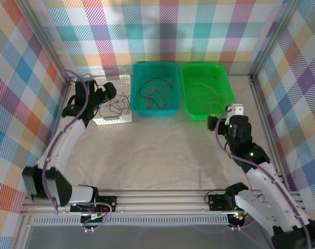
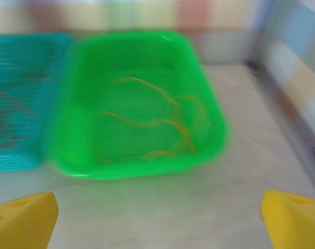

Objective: Untangle the cables

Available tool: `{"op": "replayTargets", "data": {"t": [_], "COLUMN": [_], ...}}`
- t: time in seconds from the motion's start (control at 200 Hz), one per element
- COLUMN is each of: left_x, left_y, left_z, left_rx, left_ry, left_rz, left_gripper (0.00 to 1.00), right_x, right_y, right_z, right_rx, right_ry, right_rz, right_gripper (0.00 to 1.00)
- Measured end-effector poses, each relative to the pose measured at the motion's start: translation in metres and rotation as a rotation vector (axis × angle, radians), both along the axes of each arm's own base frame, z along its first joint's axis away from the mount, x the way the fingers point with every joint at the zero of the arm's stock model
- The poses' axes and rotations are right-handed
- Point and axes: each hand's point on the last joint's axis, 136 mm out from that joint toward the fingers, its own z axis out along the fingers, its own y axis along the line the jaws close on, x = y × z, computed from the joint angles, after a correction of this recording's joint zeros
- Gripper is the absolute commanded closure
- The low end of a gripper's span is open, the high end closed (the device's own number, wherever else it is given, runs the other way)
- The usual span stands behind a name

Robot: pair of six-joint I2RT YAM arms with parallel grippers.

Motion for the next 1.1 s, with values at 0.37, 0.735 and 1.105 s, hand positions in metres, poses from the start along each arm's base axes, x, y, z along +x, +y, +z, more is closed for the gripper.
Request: {"op": "replayTargets", "data": {"t": [0.37,0.735,1.105], "left_x": [-0.067,-0.051,-0.02], "left_y": [0.063,0.087,0.052], "left_z": [-0.122,-0.192,-0.21], "left_rx": [0.23,0.351,0.372], "left_ry": [0.092,0.118,0.016], "left_rz": [0.251,0.273,0.046], "left_gripper": [0.0,0.0,0.0], "right_x": [0.061,0.08,0.09], "right_y": [-0.031,-0.03,-0.018], "right_z": [-0.121,-0.169,-0.157], "right_rx": [-0.023,-0.017,0.017], "right_ry": [0.099,0.069,-0.036], "right_rz": [-0.113,-0.038,0.045], "right_gripper": [0.0,0.0,0.0]}}
